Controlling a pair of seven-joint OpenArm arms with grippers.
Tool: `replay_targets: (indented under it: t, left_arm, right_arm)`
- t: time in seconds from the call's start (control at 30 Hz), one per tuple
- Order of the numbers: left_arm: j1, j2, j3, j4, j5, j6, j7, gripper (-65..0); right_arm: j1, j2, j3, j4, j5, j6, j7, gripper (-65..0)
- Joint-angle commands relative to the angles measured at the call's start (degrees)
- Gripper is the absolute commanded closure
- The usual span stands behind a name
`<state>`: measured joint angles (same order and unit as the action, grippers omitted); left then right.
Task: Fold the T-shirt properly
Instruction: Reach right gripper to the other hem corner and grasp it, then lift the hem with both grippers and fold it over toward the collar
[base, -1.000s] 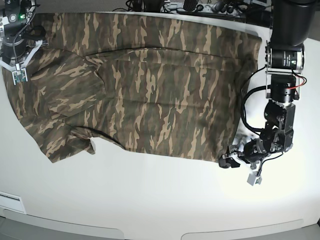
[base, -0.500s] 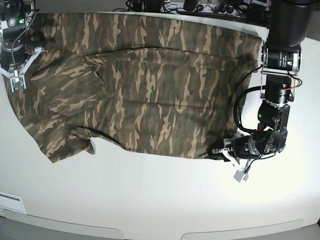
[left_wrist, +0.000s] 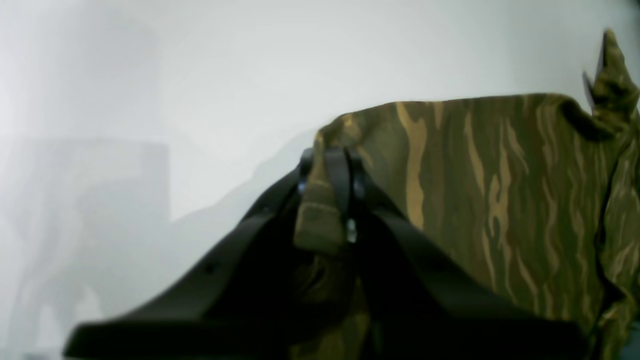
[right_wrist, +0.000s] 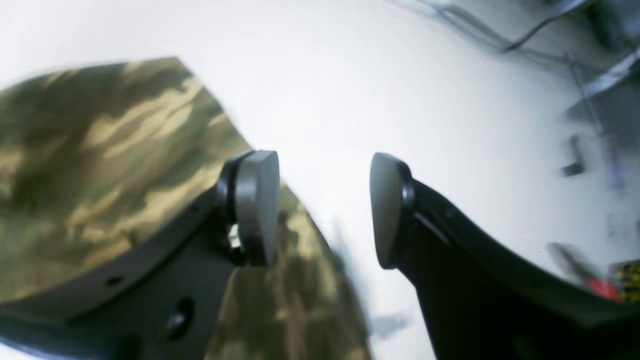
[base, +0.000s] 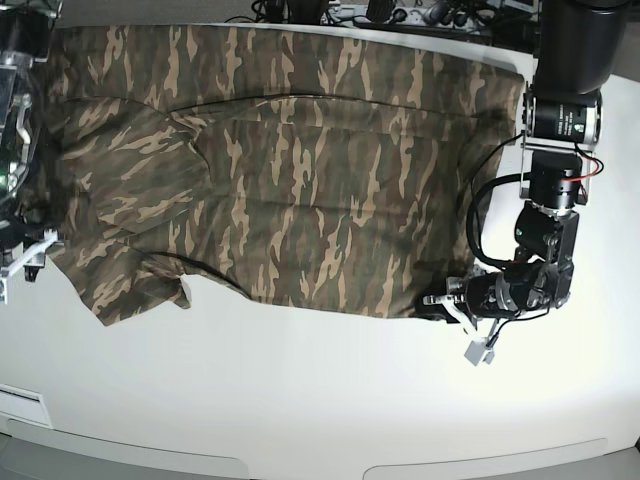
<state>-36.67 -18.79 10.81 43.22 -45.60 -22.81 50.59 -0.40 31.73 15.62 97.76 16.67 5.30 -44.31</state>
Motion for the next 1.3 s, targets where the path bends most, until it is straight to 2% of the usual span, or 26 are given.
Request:
replay_targets:
  t: [0.0,0.23,0.43,0.57,0.63,0.77,0.87,0.97,1.03,1.07,1.17,1.27]
  left_arm:
    - [-0.2,-0.4,0.3,-0.1,3.8,1.4,3.0,0.0]
    - [-0.2,-0.4,0.3,-0.1,3.8,1.3,3.0,0.0]
    - [-0.2,-0.4,0.3,-0.1,3.8,1.3,3.1,0.0]
    - [-0.2,-0.4,0.3,-0.1,3.8,1.3,3.0,0.0]
    - [-0.2,-0.4,0.3,-0.1,3.8,1.3,3.0,0.0]
    - [-0.2,-0.4,0.3,-0.1,3.8,1.3,3.0,0.0]
    - [-0.2,-0.4,0.3,-0.1,3.8,1.3,3.0,0.0]
    - [-0.2,-0.4,0.3,-0.1,3.8,1.3,3.0,0.0]
    - [-0.2,-0.4,0.3,-0.1,3.8,1.3,3.0,0.0]
    - [-0.2,-0.4,0.3,-0.1,3.8,1.3,3.0,0.0]
    - [-0.2,-0.4,0.3,-0.1,3.8,1.3,2.5,0.0]
    - [-0.3,-0.4,0.3,-0.1,3.8,1.3,0.0,0.0]
  right_arm:
    - [4.3,1.4,0.6,-3.3,1.0,0.6,1.2,-31.6]
    - [24.9,1.5,0.6,-38.6,9.4,9.7,-0.5,-31.5]
    - [32.1,1.6,0.6,-58.3,14.8,16.2,0.7,-31.5]
    - [31.9,1.4,0.6,-60.7,15.2,18.4,1.2,-31.5]
    - [31.4,1.5,0.6,-60.7,17.5,20.0,0.4,-31.5]
    - [30.7,0.8,0.6,-60.7,24.0,25.8,-4.5,-31.5]
    - [30.5,-0.5,0.5,-60.7,25.6,30.0,-7.8,-31.5]
    - [30.6,-1.4,0.5,-60.7,25.8,31.4,-8.4,-31.2]
    - [30.8,-1.4,0.5,-60.6,27.1,32.5,-8.2,-26.7]
    - [30.8,-1.4,0.5,-60.6,28.1,33.1,-8.3,-21.7]
    - [30.9,-1.4,0.5,-59.5,30.2,34.2,-8.5,0.0]
    - [30.9,-1.3,0.5,-56.9,30.0,34.5,-8.2,0.0]
